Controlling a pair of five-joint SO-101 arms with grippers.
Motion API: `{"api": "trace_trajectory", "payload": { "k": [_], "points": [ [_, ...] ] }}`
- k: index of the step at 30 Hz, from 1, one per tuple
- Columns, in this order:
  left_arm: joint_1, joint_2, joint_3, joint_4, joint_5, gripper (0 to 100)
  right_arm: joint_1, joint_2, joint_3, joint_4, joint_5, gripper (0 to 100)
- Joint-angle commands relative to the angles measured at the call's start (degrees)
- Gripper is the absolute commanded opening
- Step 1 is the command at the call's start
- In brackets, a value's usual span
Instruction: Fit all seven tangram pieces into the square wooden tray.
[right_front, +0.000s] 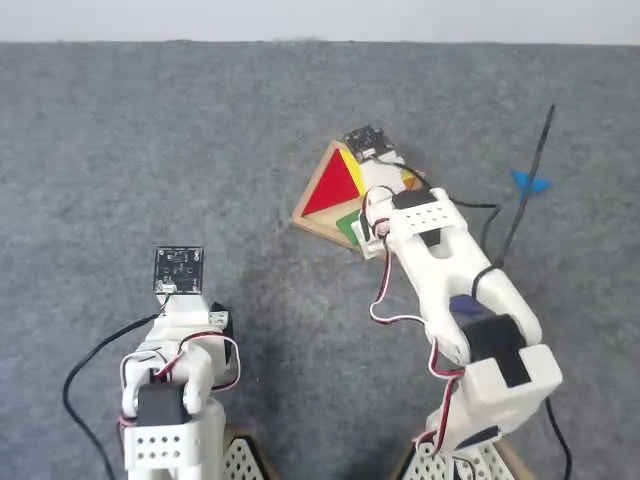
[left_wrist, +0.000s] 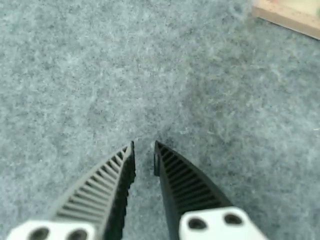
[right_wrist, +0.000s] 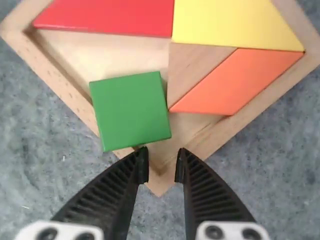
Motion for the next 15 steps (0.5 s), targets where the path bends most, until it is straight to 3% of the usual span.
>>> {"api": "trace_trajectory", "payload": {
  "k": [1, 15],
  "points": [
    [-0.26, -1.14, -0.75, 0.26, 0.62, 6, 0.4, 0.84, -3.34, -0.92, -0.44, 11.5],
    [-0.26, -1.14, -0.75, 0.26, 0.62, 6, 0.31, 9.63, -14.95, 1.98, -0.79, 11.5]
  ]
}}
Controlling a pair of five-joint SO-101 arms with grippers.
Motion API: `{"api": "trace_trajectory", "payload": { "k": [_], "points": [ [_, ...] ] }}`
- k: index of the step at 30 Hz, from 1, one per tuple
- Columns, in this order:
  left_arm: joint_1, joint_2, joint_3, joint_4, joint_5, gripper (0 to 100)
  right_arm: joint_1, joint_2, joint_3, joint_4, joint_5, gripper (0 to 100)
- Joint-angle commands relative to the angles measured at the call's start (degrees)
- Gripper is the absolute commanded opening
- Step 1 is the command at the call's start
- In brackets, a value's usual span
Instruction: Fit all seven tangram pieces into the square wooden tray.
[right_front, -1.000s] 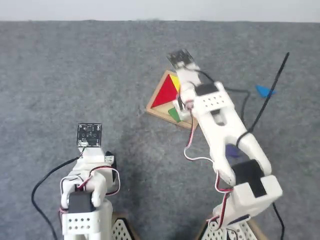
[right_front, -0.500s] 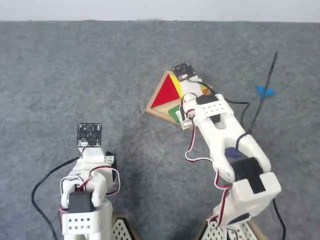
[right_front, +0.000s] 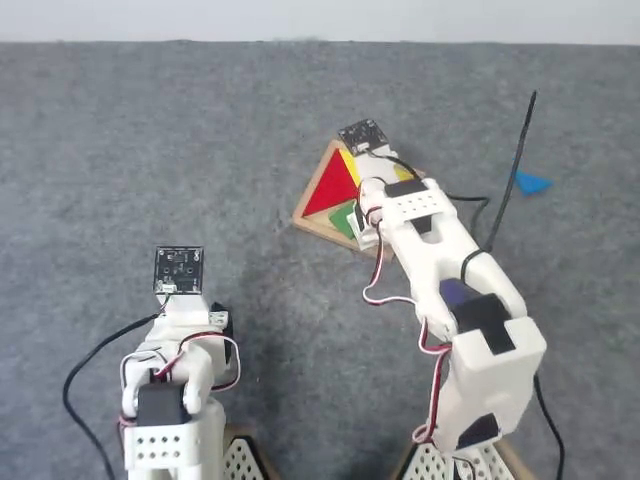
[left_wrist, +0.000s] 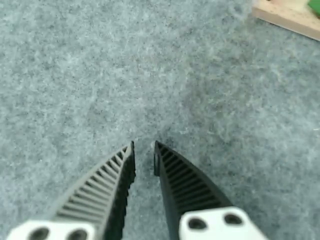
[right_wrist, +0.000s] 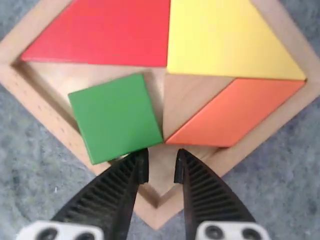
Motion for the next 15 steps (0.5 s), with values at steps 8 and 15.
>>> {"api": "trace_trajectory", "payload": {
  "k": [8, 15],
  "points": [
    [-0.26, -1.14, -0.66, 0.26, 0.62, 6, 0.04, 3.21, -7.03, 9.71, -0.35, 11.5],
    [-0.26, -1.14, -0.66, 0.26, 0.62, 6, -4.09, -0.31, -0.53, 12.18, 3.96, 11.4]
  ]
}}
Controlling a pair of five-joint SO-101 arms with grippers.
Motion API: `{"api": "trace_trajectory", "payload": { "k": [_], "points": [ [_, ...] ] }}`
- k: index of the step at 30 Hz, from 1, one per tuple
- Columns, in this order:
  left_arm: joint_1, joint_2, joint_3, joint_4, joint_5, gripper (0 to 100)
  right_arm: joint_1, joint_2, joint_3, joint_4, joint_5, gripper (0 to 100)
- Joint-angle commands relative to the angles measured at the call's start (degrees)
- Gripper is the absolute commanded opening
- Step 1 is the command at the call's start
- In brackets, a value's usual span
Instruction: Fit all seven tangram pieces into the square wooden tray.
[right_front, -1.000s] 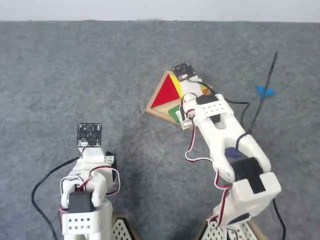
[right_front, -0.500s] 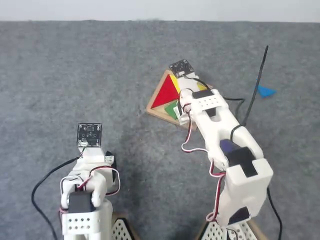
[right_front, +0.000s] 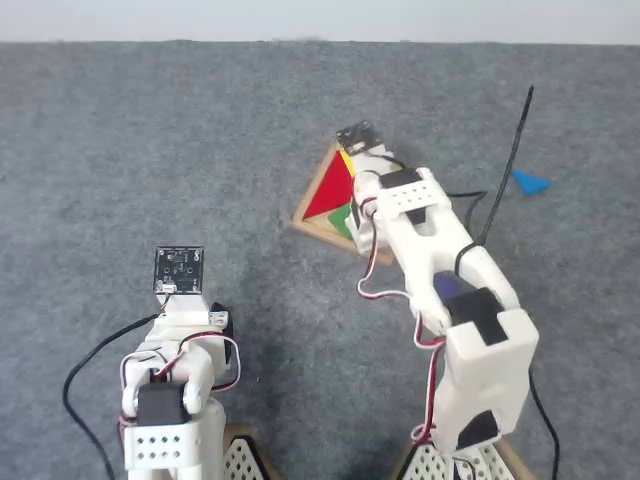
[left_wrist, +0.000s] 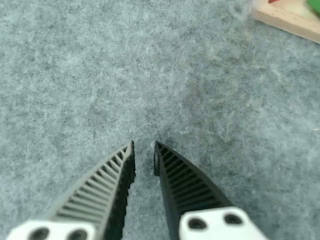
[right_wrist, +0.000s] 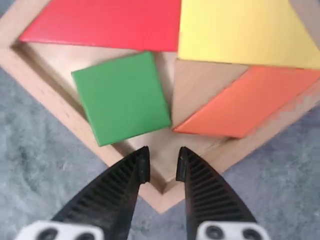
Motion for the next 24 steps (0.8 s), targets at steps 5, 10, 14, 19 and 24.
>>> {"api": "trace_trajectory", "payload": {
  "k": [5, 10, 14, 19, 24],
  "points": [
    [-0.26, -1.14, -0.66, 0.26, 0.62, 6, -1.8, -8.4, 12.22, 1.98, 7.3, 11.4],
    [-0.26, -1.14, -0.66, 0.26, 0.62, 6, 4.35, -12.88, 18.9, 1.98, 13.27, 11.4],
    [-0.26, -1.14, -0.66, 0.26, 0.62, 6, 9.19, -15.87, 22.68, 1.98, 19.43, 11.4],
    [-0.26, -1.14, -0.66, 0.26, 0.62, 6, 9.36, -19.74, 21.36, 0.22, 18.29, 11.6],
    [-0.26, -1.14, -0.66, 0.26, 0.62, 6, 1.36, -21.41, 21.1, -0.04, 14.33, 11.8]
  ]
}}
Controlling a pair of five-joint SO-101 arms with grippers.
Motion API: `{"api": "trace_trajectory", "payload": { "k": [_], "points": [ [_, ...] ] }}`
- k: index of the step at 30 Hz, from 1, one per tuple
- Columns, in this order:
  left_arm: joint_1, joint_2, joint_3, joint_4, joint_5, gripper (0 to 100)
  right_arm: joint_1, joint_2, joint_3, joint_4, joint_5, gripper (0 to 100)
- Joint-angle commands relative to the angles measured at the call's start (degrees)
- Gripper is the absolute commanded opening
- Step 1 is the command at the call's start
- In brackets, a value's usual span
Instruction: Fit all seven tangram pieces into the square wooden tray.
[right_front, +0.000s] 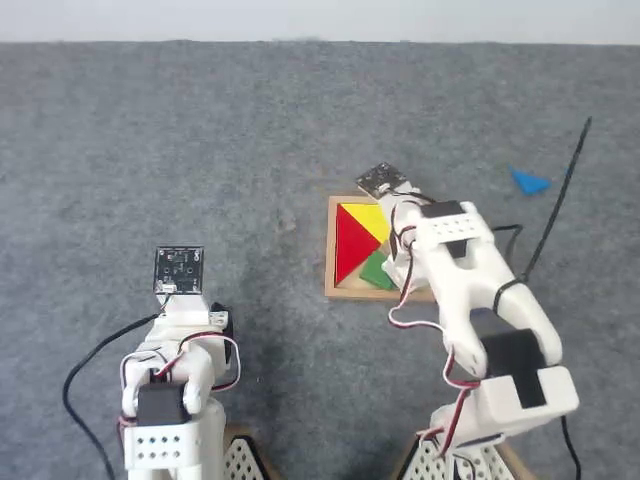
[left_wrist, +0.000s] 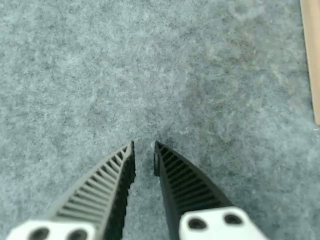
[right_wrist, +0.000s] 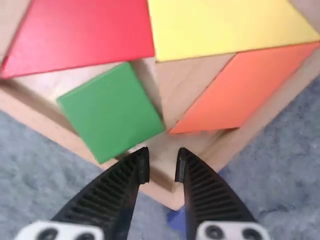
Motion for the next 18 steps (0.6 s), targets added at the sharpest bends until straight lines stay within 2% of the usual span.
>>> {"api": "trace_trajectory", "payload": {
  "k": [1, 4, 7, 18],
  "points": [
    [-0.26, -1.14, -0.66, 0.26, 0.62, 6, -7.08, -2.95, -1.58, -0.4, -2.46, 11.8],
    [-0.26, -1.14, -0.66, 0.26, 0.62, 6, -10.15, -1.1, -2.9, -1.71, -4.57, 11.8],
    [-0.26, -1.14, -0.66, 0.26, 0.62, 6, -10.24, 2.15, -6.68, -1.45, -5.71, 11.9],
    [-0.26, -1.14, -0.66, 0.26, 0.62, 6, -5.32, -4.62, -8.79, 3.03, -5.54, 11.5]
  ]
}}
